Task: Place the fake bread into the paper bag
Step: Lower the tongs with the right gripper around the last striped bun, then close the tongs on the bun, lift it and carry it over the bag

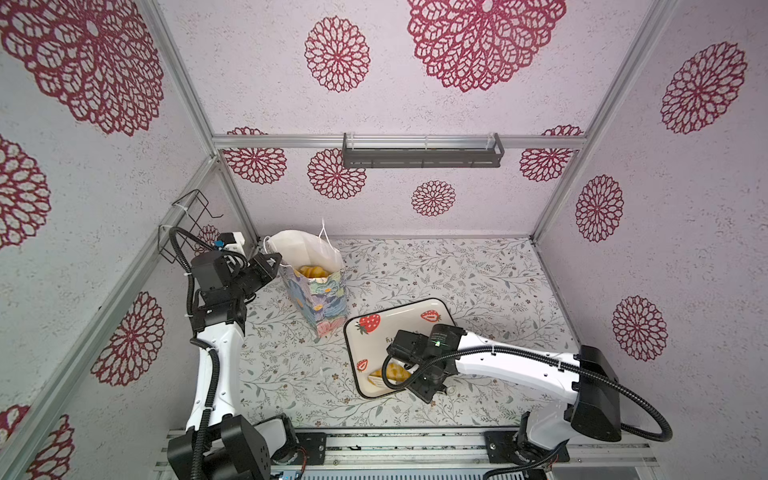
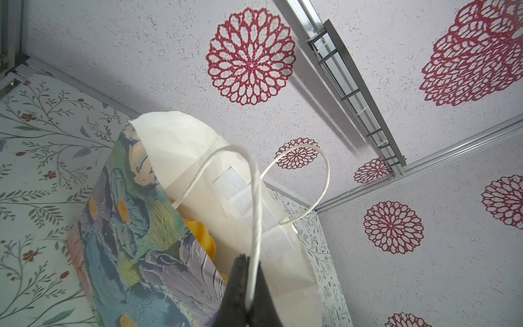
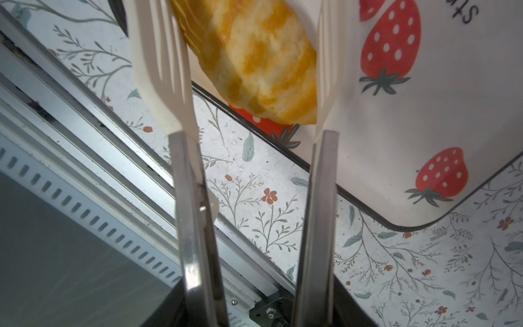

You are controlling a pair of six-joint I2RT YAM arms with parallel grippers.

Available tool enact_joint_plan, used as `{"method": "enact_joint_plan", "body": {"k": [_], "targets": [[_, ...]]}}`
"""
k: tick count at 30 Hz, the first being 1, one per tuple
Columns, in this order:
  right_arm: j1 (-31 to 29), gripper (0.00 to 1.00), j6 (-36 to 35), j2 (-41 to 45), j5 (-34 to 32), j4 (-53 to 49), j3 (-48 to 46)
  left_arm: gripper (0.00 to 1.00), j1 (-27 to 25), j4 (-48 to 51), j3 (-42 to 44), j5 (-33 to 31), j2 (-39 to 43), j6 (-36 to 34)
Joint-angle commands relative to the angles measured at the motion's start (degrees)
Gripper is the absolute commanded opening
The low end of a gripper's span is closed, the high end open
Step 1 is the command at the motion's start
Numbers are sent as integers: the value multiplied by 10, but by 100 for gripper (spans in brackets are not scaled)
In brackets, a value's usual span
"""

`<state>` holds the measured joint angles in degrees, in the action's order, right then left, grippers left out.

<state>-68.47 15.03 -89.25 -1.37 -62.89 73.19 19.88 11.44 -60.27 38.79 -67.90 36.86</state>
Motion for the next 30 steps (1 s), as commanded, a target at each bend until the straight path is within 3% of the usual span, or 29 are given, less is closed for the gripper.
{"method": "enact_joint_plan", "body": {"k": [1, 15, 30], "targets": [[-3, 55, -6, 1, -19, -7, 11, 0, 4, -1, 0, 0, 3, -5], [-1, 42, -10, -9, -70, 6, 49, 0, 4, 1, -1, -1, 2, -6], [75, 40, 22, 13, -68, 91, 105, 0, 4, 3, -2, -4, 1, -8]]}}
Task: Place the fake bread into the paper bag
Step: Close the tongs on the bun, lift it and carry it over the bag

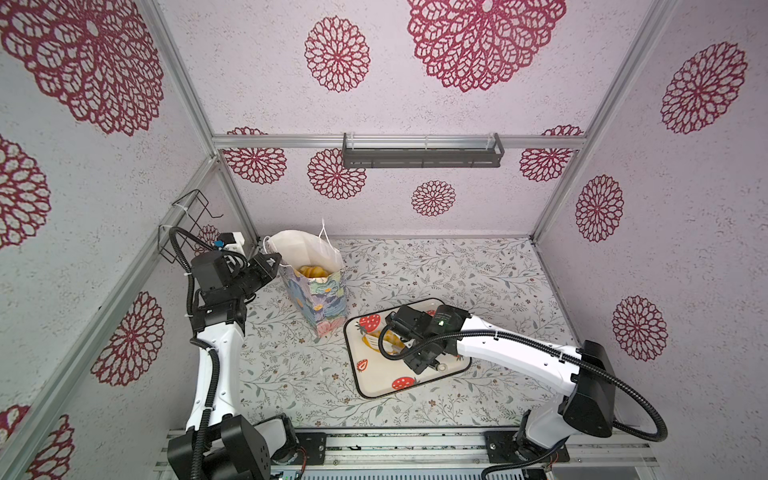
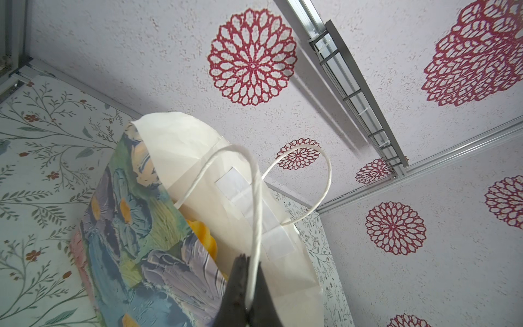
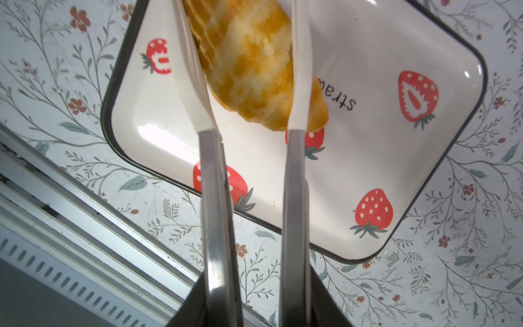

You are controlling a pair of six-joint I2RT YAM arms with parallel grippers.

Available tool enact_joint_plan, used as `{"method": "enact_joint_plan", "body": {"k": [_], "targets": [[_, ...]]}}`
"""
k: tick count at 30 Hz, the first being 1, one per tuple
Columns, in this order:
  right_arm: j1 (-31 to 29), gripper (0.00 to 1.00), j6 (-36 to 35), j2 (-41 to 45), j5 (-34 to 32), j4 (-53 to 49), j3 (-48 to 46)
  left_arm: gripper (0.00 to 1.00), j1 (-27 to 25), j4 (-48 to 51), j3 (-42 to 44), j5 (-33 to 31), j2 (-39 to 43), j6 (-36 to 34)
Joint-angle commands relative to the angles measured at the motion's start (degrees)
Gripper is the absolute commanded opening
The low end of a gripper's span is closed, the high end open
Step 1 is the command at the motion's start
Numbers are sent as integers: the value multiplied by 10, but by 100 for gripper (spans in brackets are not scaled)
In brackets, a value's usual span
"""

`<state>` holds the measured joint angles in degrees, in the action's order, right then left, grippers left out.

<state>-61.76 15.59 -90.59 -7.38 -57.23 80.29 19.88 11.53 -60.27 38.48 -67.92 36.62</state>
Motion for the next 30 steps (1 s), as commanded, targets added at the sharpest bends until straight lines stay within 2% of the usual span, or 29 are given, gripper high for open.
{"method": "enact_joint_plan", "body": {"k": [1, 12, 30], "targets": [[12, 40, 18, 27, -7, 40, 41, 0, 4, 2, -1, 0, 2, -5], [27, 40, 22, 27, 1, 66, 111, 0, 4, 11, -5, -10, 0, -8], [28, 39, -13, -5, 6, 70, 263, 0, 5, 92, -41, -100, 10, -38]]}}
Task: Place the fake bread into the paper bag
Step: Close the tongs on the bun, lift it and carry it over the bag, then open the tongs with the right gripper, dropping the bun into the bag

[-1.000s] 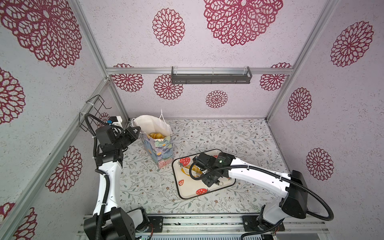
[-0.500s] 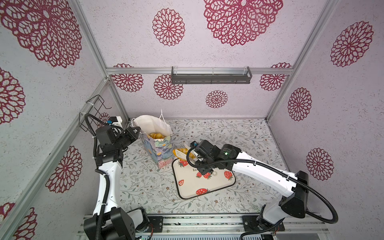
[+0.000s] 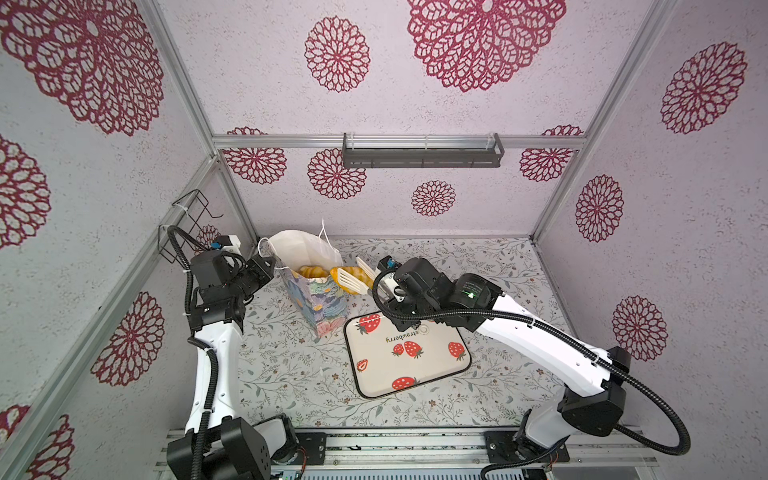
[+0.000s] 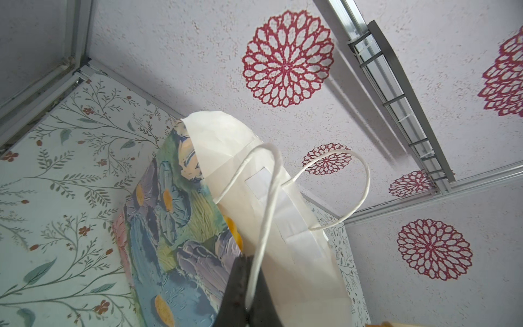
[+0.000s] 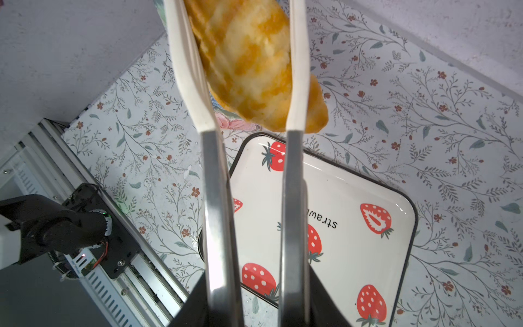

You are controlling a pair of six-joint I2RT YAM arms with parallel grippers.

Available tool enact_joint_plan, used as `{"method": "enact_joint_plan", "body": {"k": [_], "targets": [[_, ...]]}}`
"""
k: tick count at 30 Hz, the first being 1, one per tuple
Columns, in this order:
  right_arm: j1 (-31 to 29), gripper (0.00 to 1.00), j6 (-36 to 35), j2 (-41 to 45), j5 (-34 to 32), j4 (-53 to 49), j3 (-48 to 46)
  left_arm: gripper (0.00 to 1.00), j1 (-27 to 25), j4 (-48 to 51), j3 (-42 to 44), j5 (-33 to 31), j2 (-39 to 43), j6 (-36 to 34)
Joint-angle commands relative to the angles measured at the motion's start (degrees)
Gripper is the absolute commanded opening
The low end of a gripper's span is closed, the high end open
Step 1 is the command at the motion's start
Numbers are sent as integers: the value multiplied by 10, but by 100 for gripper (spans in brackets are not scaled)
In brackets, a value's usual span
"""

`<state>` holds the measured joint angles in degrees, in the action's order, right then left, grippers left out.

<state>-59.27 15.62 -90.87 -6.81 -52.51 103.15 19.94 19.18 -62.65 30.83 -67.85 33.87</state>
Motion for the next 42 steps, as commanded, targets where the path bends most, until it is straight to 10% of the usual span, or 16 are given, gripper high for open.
{"method": "enact_joint_plan", "body": {"k": [1, 42], "targets": [[3, 39, -15, -6, 2, 25, 44, 0, 5, 18, -20, -27, 9, -11], [48, 39, -18, -212, 153, 95, 351, 0, 26, 38, -6, -67, 20, -27]]}}
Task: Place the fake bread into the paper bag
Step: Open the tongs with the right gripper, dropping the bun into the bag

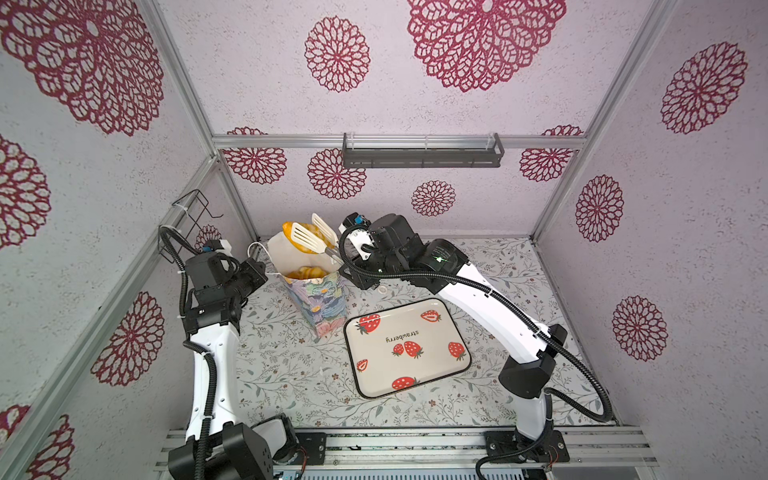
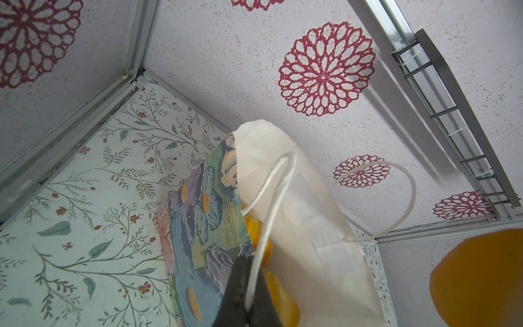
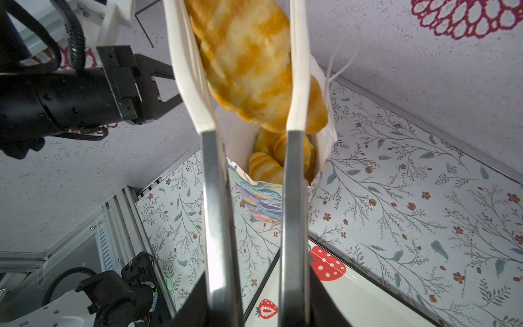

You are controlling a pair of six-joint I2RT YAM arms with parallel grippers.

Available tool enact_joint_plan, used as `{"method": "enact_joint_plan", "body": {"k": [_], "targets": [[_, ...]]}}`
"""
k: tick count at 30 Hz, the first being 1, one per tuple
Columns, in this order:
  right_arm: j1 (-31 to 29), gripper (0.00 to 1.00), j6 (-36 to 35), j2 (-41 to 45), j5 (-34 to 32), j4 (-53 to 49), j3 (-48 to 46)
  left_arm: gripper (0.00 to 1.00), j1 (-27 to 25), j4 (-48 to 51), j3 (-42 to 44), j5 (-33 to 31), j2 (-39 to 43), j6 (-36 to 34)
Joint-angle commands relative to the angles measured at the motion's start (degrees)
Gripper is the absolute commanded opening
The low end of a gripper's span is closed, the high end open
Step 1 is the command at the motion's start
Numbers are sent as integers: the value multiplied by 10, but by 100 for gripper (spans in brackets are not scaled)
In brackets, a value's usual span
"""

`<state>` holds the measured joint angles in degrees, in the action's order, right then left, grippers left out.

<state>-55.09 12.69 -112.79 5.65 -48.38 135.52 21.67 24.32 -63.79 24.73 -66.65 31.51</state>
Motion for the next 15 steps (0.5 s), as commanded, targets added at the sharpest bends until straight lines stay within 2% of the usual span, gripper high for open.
{"method": "enact_joint_plan", "body": {"k": [1, 15], "targets": [[8, 39, 14, 5, 33, 56, 28, 0, 9, -12, 6, -5, 8, -3], [12, 39, 31, -32, 71, 68, 32, 0, 14, -19, 8, 10, 2, 5]]}}
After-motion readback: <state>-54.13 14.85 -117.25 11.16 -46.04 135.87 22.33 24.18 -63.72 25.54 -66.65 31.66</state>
